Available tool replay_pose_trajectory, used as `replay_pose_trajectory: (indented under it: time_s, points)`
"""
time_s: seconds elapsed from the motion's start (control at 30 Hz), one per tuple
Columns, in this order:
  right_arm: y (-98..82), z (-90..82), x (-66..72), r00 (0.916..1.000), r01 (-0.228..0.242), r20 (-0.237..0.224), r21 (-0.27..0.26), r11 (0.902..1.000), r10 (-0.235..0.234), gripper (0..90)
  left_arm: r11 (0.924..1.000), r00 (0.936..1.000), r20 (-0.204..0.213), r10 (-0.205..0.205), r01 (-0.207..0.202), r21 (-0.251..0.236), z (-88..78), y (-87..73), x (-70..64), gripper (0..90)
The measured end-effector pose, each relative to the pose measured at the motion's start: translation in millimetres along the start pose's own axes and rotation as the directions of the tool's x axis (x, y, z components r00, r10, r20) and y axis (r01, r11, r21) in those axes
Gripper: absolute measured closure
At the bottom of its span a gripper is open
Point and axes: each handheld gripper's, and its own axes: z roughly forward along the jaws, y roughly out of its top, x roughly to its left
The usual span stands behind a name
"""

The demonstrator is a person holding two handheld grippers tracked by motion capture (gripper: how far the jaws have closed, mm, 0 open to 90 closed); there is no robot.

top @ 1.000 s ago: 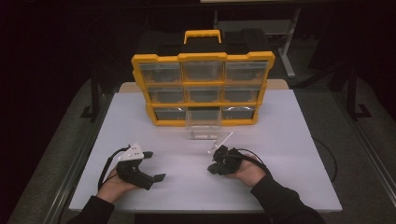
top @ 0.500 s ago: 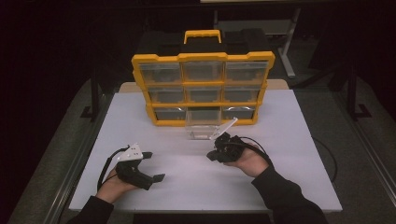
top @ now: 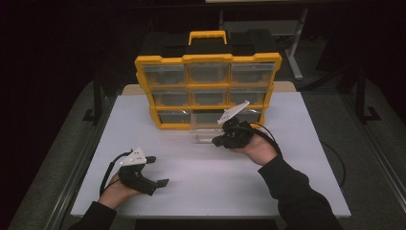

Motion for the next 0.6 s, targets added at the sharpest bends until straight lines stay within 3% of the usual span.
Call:
replay_pose_trajectory:
  time_s: [0.27, 0.6]
  points:
    - [19.8, -4.0, -12.5, 0.9998, -0.008, 0.017, -0.029, 0.9995, 0.009, 85.8, 1.0, 1.0, 0.0, -0.002, 0.002, -0.002, 0.2, 0.0, 0.2, 0.0]
    - [38.9, 3.8, -26.4, 0.9985, -0.028, 0.046, -0.045, 0.9986, 0.03, 85.8, 1.0, 1.0, 0.005, -0.004, 0.004, 0.001, 0.5, -0.5, 0.5, 0.0]
